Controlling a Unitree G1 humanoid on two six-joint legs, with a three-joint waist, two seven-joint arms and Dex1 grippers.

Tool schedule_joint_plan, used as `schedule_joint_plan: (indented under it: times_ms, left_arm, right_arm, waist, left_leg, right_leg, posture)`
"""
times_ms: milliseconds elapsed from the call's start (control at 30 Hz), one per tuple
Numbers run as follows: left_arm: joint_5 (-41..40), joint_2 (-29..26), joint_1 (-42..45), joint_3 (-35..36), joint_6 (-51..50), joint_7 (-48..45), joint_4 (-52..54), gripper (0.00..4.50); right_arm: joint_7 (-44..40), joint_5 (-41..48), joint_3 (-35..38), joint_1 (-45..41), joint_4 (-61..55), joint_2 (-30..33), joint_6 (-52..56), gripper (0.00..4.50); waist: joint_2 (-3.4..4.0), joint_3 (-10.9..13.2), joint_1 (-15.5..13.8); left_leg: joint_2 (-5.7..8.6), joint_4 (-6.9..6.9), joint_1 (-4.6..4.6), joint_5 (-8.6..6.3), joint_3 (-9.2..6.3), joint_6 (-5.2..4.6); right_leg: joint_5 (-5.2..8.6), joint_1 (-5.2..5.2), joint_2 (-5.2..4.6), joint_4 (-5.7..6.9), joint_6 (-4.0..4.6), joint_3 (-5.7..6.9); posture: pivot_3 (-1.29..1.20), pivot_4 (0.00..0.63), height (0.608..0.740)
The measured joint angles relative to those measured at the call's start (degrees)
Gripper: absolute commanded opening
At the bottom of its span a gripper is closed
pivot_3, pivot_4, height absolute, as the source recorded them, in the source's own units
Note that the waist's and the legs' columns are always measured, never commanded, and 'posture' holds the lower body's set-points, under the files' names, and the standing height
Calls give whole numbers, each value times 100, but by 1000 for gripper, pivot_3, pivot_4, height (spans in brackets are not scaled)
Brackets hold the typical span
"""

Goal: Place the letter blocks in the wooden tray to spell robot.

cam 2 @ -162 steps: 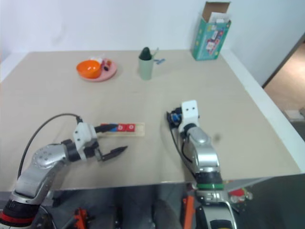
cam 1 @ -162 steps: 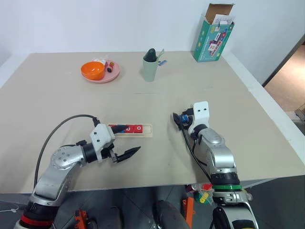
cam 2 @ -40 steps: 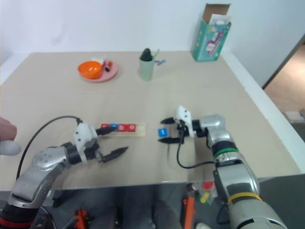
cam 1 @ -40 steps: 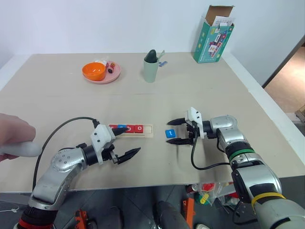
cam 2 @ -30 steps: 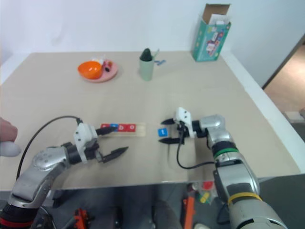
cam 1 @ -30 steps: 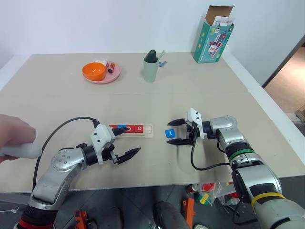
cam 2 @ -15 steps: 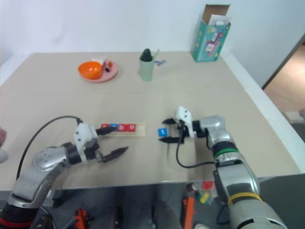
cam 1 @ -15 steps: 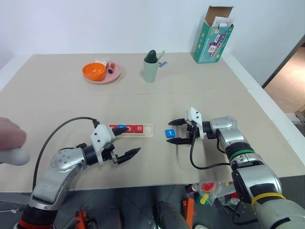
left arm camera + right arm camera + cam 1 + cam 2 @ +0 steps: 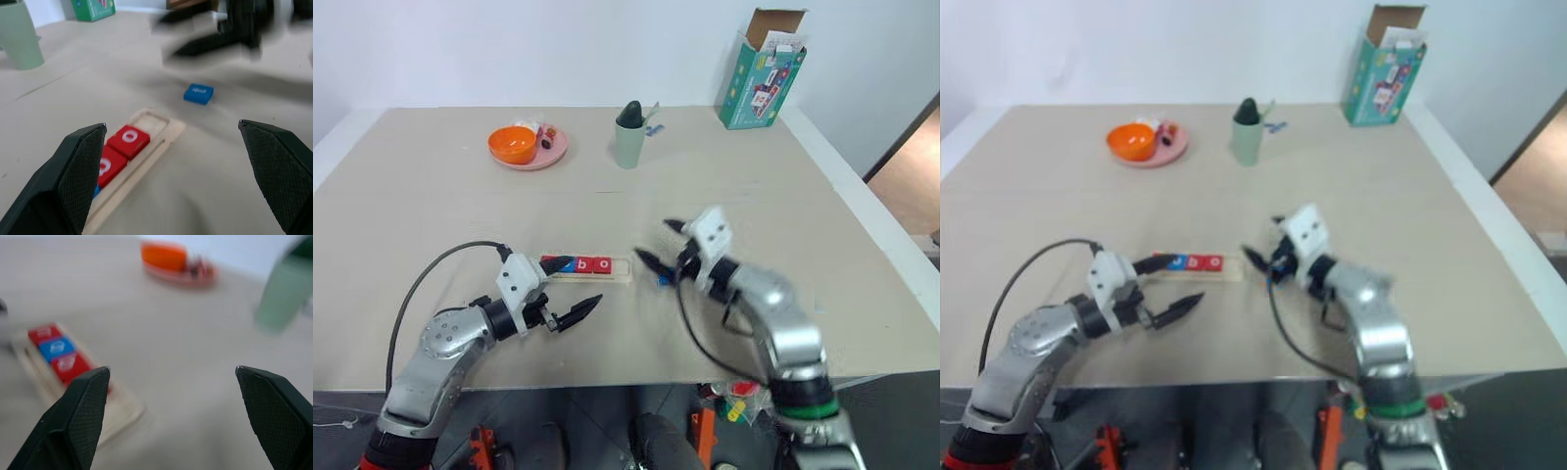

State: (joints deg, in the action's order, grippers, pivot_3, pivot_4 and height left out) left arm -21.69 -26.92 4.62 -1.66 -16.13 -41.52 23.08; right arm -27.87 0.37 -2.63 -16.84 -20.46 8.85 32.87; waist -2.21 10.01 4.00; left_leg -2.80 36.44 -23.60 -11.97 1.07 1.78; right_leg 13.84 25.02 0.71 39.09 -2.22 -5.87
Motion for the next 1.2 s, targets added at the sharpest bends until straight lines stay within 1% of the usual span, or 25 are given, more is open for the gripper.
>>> schedule_joint_plan:
  times_ms: [67,167,267,433,733,900,1200]
  left_arm:
    - [2,80,46,-42,9,5,4,4500]
    - [26,83,59,-90,10,-27,2,4500]
    - [31,47,116,-129,11,-142,-17,4500]
    - [40,-20,234,-215,13,-289,-130,4500]
    - [32,-81,251,-231,13,-420,-155,4500]
    - [36,-107,251,-244,28,-512,-154,4500]
    - [66,-149,259,-260,80,-623,-155,4500]
  right_arm:
    - [626,-279,-122,209,-468,-274,262,4229]
    - [1324,-712,-360,357,-779,-428,395,4229]
    - [1682,-848,-371,505,-850,-584,561,4229]
    - [1827,-827,-482,786,-848,-721,620,4229]
    - [1803,-583,-628,875,-443,-778,464,4229]
    - [1914,-493,-568,874,34,-821,305,4229]
    - [2031,-349,-443,871,166,-917,205,4229]
  waist:
    - [-2,-1,7]
    - [-5,-2,16]
    - [-6,-3,25]
    - [-6,-3,30]
    - [-6,-3,35]
    - [-6,-3,36]
    - [-6,-3,37]
  left_leg:
    - [3,1,-11,15,2,25]
    - [6,12,-9,25,3,28]
    - [7,12,-9,36,2,15]
    - [5,10,-5,40,1,8]
    - [4,0,-7,40,-5,8]
    - [4,0,-7,40,-5,8]
    - [4,1,-7,40,-7,8]
  right_leg:
    - [-10,9,-1,-2,-9,-3]
    - [-21,2,-2,-6,-6,-5]
    - [-16,0,-1,-8,20,-6]
    - [-21,1,2,-8,25,-5]
    - [-25,2,2,-8,12,1]
    - [-20,2,2,-9,21,1]
    - [-20,2,2,-9,21,2]
  posture:
    - [0,150,740]
    - [0,150,740]
    - [0,150,740]
    - [0,150,740]
    - [0,150,740]
    - [0,150,740]
    - [0,150,740]
